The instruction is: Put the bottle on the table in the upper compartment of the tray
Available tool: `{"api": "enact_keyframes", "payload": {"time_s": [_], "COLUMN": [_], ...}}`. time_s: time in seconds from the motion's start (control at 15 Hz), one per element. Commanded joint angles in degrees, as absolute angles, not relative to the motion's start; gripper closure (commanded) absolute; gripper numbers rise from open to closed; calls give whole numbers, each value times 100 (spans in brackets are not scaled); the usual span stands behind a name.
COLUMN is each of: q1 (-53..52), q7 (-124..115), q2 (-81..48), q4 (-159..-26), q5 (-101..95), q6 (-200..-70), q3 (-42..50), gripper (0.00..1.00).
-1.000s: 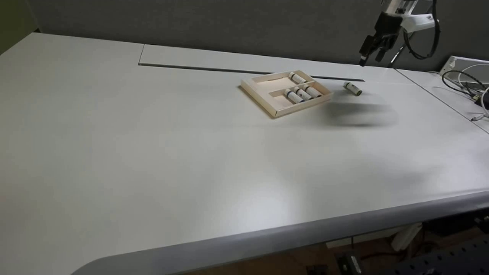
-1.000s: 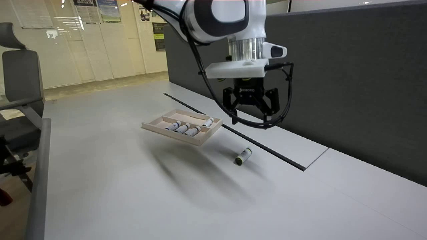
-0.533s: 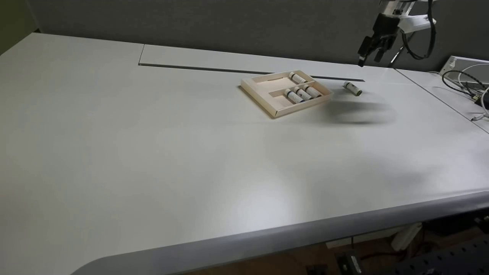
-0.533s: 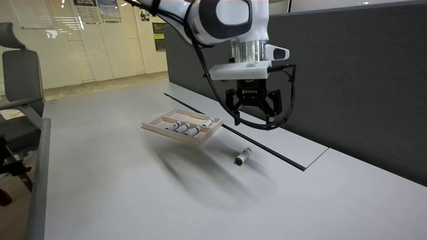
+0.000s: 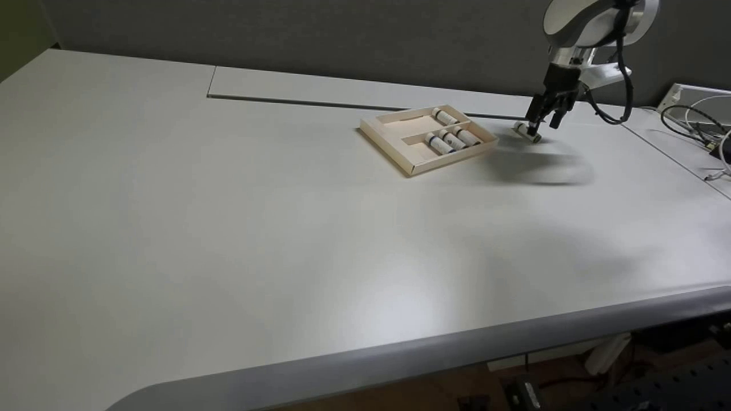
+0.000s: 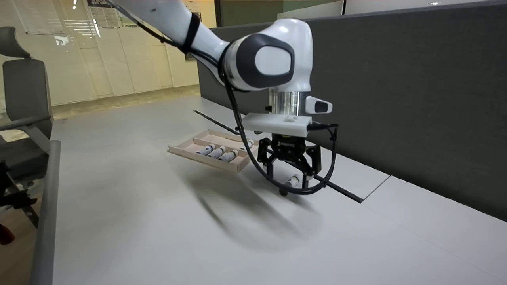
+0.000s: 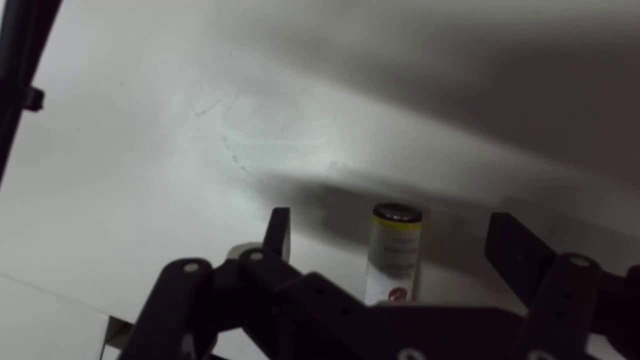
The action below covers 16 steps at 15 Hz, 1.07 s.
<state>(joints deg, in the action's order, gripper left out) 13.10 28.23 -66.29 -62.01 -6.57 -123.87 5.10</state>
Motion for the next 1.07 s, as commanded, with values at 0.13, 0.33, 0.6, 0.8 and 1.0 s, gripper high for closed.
{"api": "enact_keyframes", "payload": {"time_s": [0.13,0.33,0.6,0.8,1.0], "q1": [1382,1371,1388,1440,1378], "q7": [2723,2718,2731,2769,2816], "q2": [-7097,-7120,-7199,-7219,-7139], "q4": [-5565,-5418,-5270,-5192,-5154], "q5": [-739,-739,-714,-619,-626], "q6": [-12214,-12209,-12089,-11724,-11459], "q3": [445,441,426,347,271], "gripper": [40,61,89,94,93]}}
